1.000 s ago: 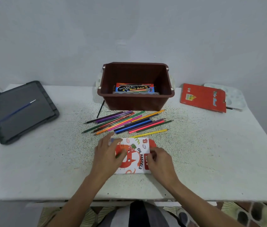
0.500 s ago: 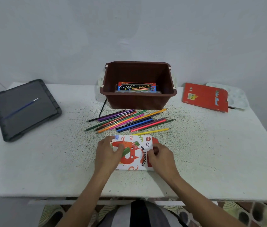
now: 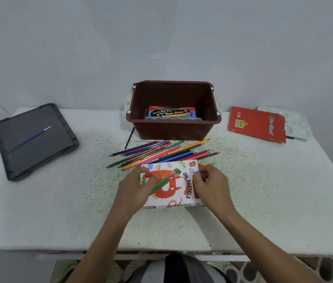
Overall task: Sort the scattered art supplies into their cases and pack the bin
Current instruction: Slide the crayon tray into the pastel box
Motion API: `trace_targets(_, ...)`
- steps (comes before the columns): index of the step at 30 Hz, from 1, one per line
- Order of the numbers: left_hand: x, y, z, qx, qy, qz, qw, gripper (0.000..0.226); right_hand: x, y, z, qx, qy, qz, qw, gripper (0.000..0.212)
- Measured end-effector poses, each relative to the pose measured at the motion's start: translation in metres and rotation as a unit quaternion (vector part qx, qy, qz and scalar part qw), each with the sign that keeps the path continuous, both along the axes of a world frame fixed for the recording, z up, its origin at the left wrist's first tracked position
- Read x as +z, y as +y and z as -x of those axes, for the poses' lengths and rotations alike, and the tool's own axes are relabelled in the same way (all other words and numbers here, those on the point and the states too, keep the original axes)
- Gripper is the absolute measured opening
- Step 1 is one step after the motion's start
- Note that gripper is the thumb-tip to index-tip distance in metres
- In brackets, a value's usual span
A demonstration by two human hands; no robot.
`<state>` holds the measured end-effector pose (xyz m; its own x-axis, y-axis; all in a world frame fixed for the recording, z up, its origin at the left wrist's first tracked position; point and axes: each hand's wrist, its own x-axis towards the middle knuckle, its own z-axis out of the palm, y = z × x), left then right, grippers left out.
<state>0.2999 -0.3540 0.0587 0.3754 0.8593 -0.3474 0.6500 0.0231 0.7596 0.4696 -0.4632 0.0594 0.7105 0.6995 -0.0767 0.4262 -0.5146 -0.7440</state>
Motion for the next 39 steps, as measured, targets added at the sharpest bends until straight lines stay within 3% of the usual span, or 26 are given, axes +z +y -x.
trace_targets(8,0.071,0.014,-0.020,0.010,-0.084,-0.114,0.990,0.036,0.072,0.025,-0.029,-0.050,0.037,-0.069,0.996,0.009)
trace_targets(13,0.102,0.045,-0.041,0.006,-0.158,-0.150,0.976,0.030,0.091,0.049,-0.056,-0.071,0.024,-0.122,0.990,0.018)
trace_targets(18,0.111,0.087,-0.071,-0.031,-0.161,-0.150,0.975,0.028,0.100,0.086,-0.081,-0.055,0.003,-0.105,0.993,0.026)
trace_targets(26,0.082,0.160,-0.129,-0.043,-0.048,-0.175,0.982,0.032,0.077,0.161,-0.122,-0.033,-0.011,-0.044,0.998,0.031)
trace_targets(31,0.045,0.191,-0.151,-0.030,-0.025,-0.122,0.992,0.034,0.059,0.190,-0.137,0.002,-0.019,0.003,1.000,0.035)
trace_targets(39,0.019,0.217,-0.176,-0.069,0.027,-0.068,0.995,0.047,0.039,0.212,-0.149,0.062,-0.005,0.092,0.994,0.022)
